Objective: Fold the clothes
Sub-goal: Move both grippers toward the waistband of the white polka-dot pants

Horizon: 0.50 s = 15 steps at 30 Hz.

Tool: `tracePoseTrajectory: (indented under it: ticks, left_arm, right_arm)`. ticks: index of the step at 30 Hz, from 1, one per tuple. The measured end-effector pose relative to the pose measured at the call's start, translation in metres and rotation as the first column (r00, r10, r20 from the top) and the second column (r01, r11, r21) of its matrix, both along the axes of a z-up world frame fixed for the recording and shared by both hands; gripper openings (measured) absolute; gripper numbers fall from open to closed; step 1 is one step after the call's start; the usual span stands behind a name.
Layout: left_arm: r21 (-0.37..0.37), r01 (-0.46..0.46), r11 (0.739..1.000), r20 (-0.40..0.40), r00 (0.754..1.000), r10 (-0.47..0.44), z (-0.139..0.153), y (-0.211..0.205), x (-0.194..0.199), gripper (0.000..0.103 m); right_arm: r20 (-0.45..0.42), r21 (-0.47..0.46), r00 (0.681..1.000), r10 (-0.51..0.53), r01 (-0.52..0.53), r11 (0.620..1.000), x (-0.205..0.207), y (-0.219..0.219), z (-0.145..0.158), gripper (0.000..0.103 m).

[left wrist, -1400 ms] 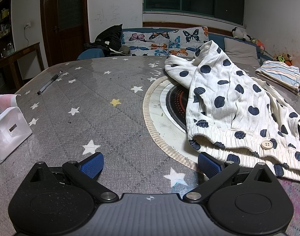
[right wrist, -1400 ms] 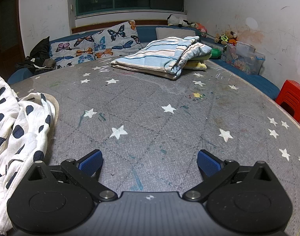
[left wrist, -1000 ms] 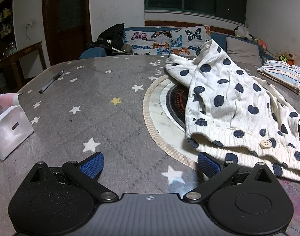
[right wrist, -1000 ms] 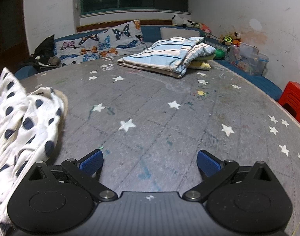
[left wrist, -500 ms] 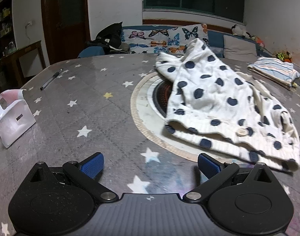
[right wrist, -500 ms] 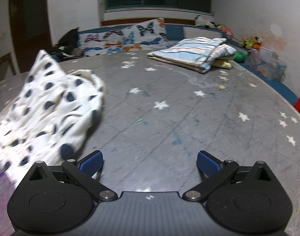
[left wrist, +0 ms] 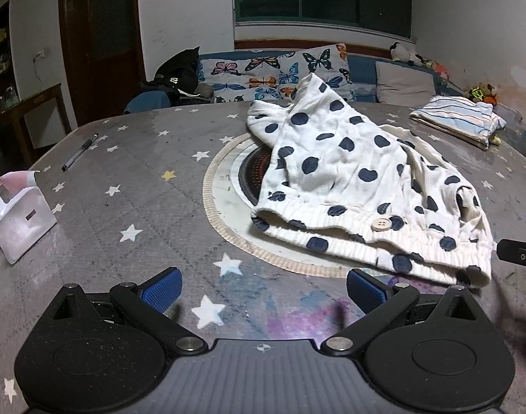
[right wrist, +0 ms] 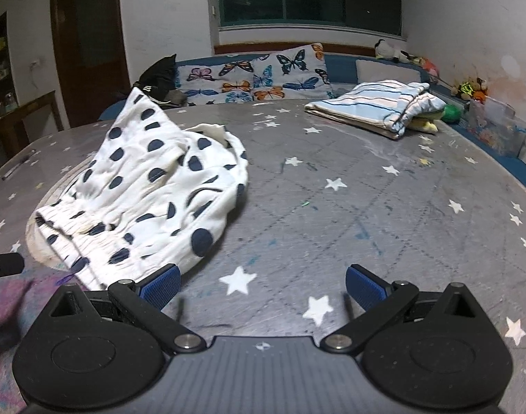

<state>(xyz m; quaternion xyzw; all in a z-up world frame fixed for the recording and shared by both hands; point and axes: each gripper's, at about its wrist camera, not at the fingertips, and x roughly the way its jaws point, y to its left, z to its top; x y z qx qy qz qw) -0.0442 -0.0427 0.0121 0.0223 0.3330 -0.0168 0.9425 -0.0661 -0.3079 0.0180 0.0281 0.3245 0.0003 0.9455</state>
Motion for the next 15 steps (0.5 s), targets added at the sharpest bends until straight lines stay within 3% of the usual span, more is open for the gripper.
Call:
tracePoseTrajectory:
  ticks: [15]
  left_arm:
    - [0.005, 0.042, 0.999, 0.009, 0.999, -0.042, 0.005, -0.02, -0.012, 0.103]
  right_arm:
    - [0.027, 0.01, 0.999, 0.029, -0.029, 1.0, -0.012, 0.009, 0.006, 0.103]
